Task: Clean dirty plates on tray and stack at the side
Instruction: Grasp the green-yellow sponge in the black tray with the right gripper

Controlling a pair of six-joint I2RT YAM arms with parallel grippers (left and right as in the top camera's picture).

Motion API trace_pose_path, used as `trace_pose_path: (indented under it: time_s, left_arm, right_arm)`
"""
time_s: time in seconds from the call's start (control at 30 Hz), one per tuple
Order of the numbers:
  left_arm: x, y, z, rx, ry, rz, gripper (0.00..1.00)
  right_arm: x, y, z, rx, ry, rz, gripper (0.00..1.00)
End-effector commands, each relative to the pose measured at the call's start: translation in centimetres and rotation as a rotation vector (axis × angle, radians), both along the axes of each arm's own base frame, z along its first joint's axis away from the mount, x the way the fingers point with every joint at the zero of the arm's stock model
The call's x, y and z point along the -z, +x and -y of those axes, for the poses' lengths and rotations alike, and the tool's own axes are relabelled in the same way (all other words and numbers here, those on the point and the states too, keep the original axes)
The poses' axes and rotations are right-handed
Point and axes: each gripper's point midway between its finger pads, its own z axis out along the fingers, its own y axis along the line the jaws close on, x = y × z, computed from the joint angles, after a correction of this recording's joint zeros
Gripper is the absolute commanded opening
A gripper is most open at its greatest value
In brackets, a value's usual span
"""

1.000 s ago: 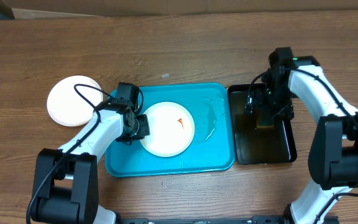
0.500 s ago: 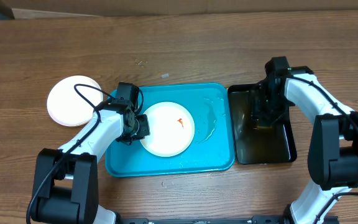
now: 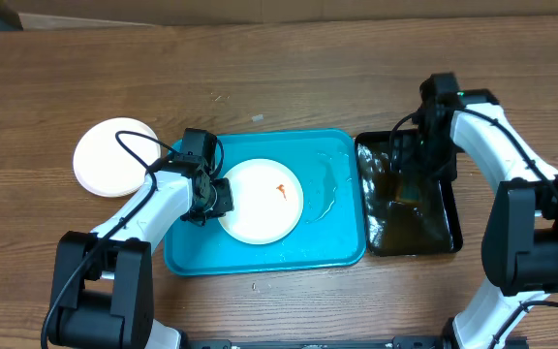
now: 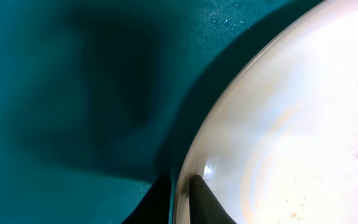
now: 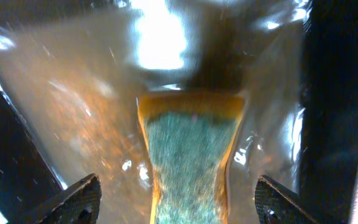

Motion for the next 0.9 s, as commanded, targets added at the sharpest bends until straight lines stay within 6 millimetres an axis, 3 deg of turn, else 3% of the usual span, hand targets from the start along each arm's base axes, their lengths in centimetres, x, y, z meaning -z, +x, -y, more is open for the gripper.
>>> trace_pose_path:
  time_s: [0.0,0.2,0.3,0.37,0.5,0.57,0.63,0.7,0.87]
  left_arm:
    - [0.3,-0.2,-0.4,-0.017,0.015,-0.012,0.13]
    - [0.3,-0.2,-0.4,-0.017,0.014,-0.012,0.13]
    - [0.3,-0.1,-0.4,-0.017,0.014,-0.012,0.13]
    - [0.3,-0.1,-0.4,-0.017,0.014,-0.012,0.13]
    - [0.3,-0.1,-0.4,-0.017,0.014,-0.011,0.13]
    - [0.3,-0.1,-0.4,-0.017,0.013,-0.009,0.13]
    - [0.3,-0.1,-0.4,-0.017,0.013,-0.008,0.13]
    - [0.3,-0.1,-0.4,-0.017,0.014,-0.009,0.14]
    - [0.3,-0.1,-0.4,-0.017,0.014,-0.009,0.15]
  right_arm:
    - [-0.6,0.8,0.6,0.014,-0.002,0.034,0.79]
    - [1.0,0.7,0.3,0.011,0.001,0.052,0.75]
    - [2.1,0.4,0.3,0.010,0.001,0.055,0.64]
    - [2.5,0.2,0.3,0.010,0.001,0.056,0.50]
    - [2.2,0.8,-0.4,0.009,0.038,0.079,0.04]
    - [1.5,1.6,-1.2,0.005,0.087,0.101,0.04]
    - [0.7,2.2,-1.7,0.010,0.116,0.117,0.55]
    - [0.2,2.1,-1.8,0.011,0.120,0.105,0.60]
    - [0.7,0.0,-1.3,0.015,0.093,0.017,0.60]
